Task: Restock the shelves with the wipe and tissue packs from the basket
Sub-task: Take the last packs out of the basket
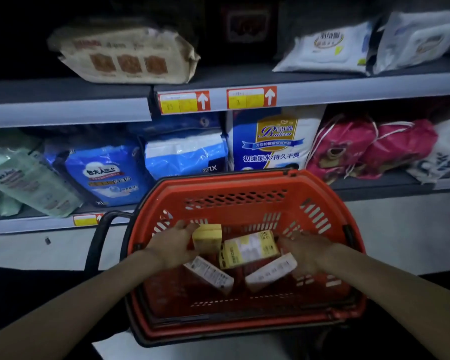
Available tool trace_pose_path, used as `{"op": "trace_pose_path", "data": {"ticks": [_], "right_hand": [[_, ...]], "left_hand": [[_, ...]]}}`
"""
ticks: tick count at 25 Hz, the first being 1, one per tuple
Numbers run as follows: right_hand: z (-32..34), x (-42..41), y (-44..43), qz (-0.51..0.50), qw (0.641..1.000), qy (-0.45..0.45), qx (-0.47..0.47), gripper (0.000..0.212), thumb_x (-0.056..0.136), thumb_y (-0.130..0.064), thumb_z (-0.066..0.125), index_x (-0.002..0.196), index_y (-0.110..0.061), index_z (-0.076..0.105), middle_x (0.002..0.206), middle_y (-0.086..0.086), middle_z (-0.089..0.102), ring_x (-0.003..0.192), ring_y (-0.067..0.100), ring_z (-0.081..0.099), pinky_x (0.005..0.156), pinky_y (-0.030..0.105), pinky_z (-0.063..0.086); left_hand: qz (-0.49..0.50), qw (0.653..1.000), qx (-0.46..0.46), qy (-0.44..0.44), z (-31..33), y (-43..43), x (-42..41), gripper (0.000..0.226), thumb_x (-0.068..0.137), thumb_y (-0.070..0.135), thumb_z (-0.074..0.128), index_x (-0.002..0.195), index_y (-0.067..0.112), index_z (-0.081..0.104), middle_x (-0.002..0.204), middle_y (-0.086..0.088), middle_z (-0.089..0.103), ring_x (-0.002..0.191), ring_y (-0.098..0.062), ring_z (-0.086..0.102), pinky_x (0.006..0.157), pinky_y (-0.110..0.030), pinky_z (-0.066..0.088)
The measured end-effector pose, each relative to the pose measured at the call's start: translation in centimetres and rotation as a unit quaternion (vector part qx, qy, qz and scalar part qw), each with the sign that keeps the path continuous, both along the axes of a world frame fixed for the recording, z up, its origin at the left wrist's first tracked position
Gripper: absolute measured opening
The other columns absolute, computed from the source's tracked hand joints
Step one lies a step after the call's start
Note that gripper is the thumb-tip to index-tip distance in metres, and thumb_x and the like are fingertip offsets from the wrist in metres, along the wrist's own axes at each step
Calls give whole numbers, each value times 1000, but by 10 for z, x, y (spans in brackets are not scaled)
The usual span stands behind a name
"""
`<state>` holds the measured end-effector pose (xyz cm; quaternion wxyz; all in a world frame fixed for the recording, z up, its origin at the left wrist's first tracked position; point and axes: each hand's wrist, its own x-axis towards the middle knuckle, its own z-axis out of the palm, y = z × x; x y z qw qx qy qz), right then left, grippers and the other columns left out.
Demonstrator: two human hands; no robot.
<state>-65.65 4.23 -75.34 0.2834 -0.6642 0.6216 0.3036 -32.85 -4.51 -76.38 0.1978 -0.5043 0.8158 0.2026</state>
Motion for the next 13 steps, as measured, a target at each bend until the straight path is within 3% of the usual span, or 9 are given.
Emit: {"op": "trace_pose_path", "data": {"ticks": [3,5,9,13], "right_hand": [[-19,-21,10,-4,999,41,26,110,82,-46,81,165,-21,12,166,10,26,151,31,30,120,39,36],[-27,-28,16,-6,997,61,38,116,81,-36,83,166,-21,6,169,11,15,156,31,19,123,39,32],[-32,-40,31,1,994,101,48,117,80,-30,82,166,-24,4,171,10,8,157,31,12,124,42,32],[-30,-64,52,-25,988,137,65,114,83,-24,80,166,-21,2,171,13,4,158,33,9,124,45,31]], "left_hand": [[-12,998,-20,-56,-33,-2,1,104,91,50,67,165,23,-1,151,-13,35,134,-35,51,96,-46,54],[-28,998,-19,-61,-42,-10,-5,108,91,50,69,165,23,-5,152,-13,34,135,-34,50,95,-46,53],[-65,997,-7,-48,-52,-23,-37,99,91,56,65,164,23,8,152,-11,36,134,-36,48,98,-48,52],[-102,993,-31,-40,-67,-21,-90,89,89,72,58,155,20,30,147,-8,50,129,-32,55,93,-44,51]]}}
